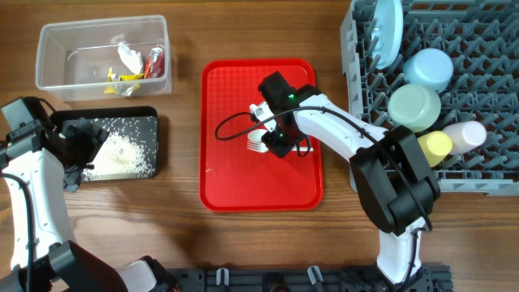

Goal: Sort waste into correct bins and load items into the dishwasher rack
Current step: 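Reach the right gripper to the white fork on the red tray and grip it, then carry the fork to the rack and insert it upright, then release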

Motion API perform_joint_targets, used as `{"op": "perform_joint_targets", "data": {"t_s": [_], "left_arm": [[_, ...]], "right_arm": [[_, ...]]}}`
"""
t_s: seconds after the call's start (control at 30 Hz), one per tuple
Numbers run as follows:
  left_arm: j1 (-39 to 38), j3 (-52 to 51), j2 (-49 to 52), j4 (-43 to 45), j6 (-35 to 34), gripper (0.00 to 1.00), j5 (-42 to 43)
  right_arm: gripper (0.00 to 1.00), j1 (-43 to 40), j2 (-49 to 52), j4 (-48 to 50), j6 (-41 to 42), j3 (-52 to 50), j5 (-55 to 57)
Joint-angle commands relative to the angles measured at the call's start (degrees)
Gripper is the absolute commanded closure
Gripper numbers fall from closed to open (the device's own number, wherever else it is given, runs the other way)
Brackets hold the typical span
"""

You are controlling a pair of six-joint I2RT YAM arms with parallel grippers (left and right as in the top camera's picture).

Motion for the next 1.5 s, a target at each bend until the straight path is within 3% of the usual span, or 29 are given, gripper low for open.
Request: {"op": "perform_joint_targets", "data": {"t_s": [0.0,0.4,0.7,0.83,1.1,1.27,1.47], "left_arm": [[0.1,0.3,0.5,0.0,0.9,0.0,-0.2],[0.1,0.3,0.5,0.0,0.9,0.0,-0.2],[0.1,0.3,0.5,0.0,0.9,0.0,-0.2],[0.1,0.3,0.5,0.0,0.9,0.0,-0.2],[0.1,0.3,0.5,0.0,0.9,0.0,-0.2],[0.1,0.3,0.5,0.9,0.9,0.0,-0.2],[0.1,0.3,0.5,1.7,0.9,0.0,-0.2]], "right_arm": [[0.8,0.1,0.7,-1.0,0.2,-2.1,-0.1],[0.92,0.1,-1.7,-3.2,6.7,-1.8,-0.9],[0.95,-1.0,-14.0,-7.5,12.7,2.7,-1.8],[0.94,-4.7,-23.6,-9.6,16.2,4.0,-1.6],[0.94,-20.7,-39.3,-20.4,22.9,3.9,6.4],[0.91,-28.1,-39.9,-24.7,26.4,1.9,7.1],[0.91,-29.7,-37.8,-20.1,29.9,-7.5,8.5]]}}
